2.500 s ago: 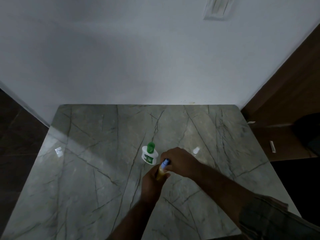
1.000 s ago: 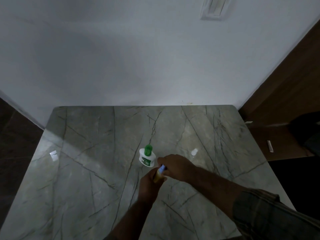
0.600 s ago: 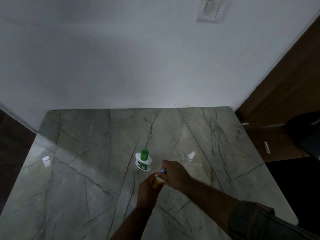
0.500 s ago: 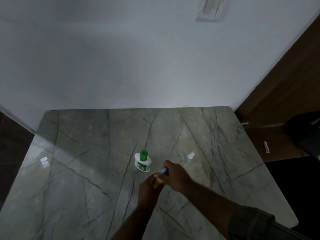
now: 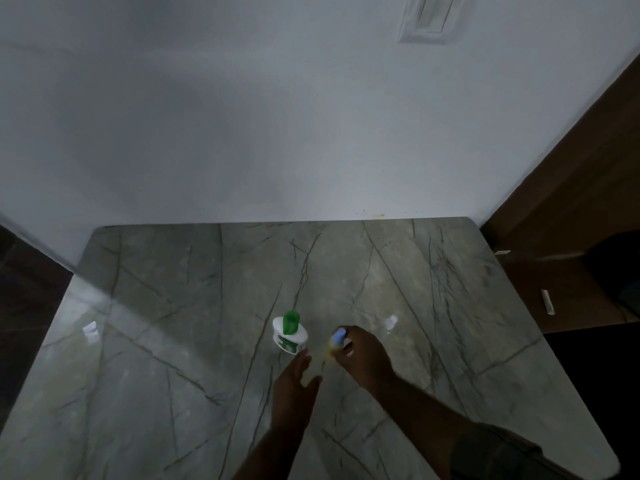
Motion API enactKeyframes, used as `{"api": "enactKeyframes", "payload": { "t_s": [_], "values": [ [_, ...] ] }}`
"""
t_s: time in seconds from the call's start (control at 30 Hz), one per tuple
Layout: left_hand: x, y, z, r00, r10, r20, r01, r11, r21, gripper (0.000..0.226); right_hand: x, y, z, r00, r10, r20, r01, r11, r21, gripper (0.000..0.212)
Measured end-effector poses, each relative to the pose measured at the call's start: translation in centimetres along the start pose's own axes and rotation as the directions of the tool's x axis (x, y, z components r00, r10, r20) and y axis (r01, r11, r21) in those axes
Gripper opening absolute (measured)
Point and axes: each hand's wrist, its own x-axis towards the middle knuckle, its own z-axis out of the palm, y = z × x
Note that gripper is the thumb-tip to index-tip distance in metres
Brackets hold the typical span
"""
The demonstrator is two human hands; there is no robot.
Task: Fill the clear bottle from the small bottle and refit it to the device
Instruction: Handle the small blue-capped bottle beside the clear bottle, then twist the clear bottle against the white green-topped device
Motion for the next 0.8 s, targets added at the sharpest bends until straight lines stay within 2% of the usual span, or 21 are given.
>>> {"api": "enactKeyframes", "payload": {
  "t_s": [0.07, 0.13, 0.23, 0.37, 0.53, 0.63, 0.8],
  "values": [
    [0.3, -1.4, -0.7, 0.987, -0.118, -0.106, 0.117, 0.993, -0.023, 0.045, 0.9, 1.0, 0.1, 0.996, 0.069, -0.054, -0.067, 0.997, 0.027, 0.026],
    [0.8, -2.6, -2.0, 0.960, -0.156, -0.233, 0.143, 0.987, -0.074, 0.043, 1.4, 2.0, 0.3, 0.993, 0.099, -0.065, -0.099, 0.995, 0.012, 0.024],
    [2.7, -3.6, -4.0, 0.930, -0.165, -0.327, 0.132, 0.984, -0.122, 0.073, 1.9, 3.3, 1.1, 0.993, 0.107, -0.054, -0.106, 0.994, 0.012, 0.022],
    [4.8, -2.7, -5.0, 0.966, -0.073, -0.247, 0.056, 0.996, -0.074, 0.111, 2.2, 3.7, 1.7, 0.992, 0.103, -0.070, -0.103, 0.995, 0.009, 0.022],
    [5.7, -1.7, -3.7, 0.984, -0.010, -0.176, -0.008, 0.995, -0.100, 0.123, 2.4, 4.1, 2.2, 0.995, 0.076, -0.072, -0.075, 0.997, 0.024, 0.026],
    [6.0, -1.4, -2.5, 0.979, 0.040, -0.202, -0.059, 0.994, -0.089, 0.116, 2.4, 4.5, 2.7, 0.992, 0.099, -0.080, -0.095, 0.994, 0.051, 0.031],
    [6.9, -1.3, -2.1, 0.952, 0.159, -0.263, -0.182, 0.981, -0.066, 0.073, 1.9, 4.8, 3.4, 0.984, 0.150, -0.098, -0.142, 0.987, 0.078, 0.039]
  ]
}}
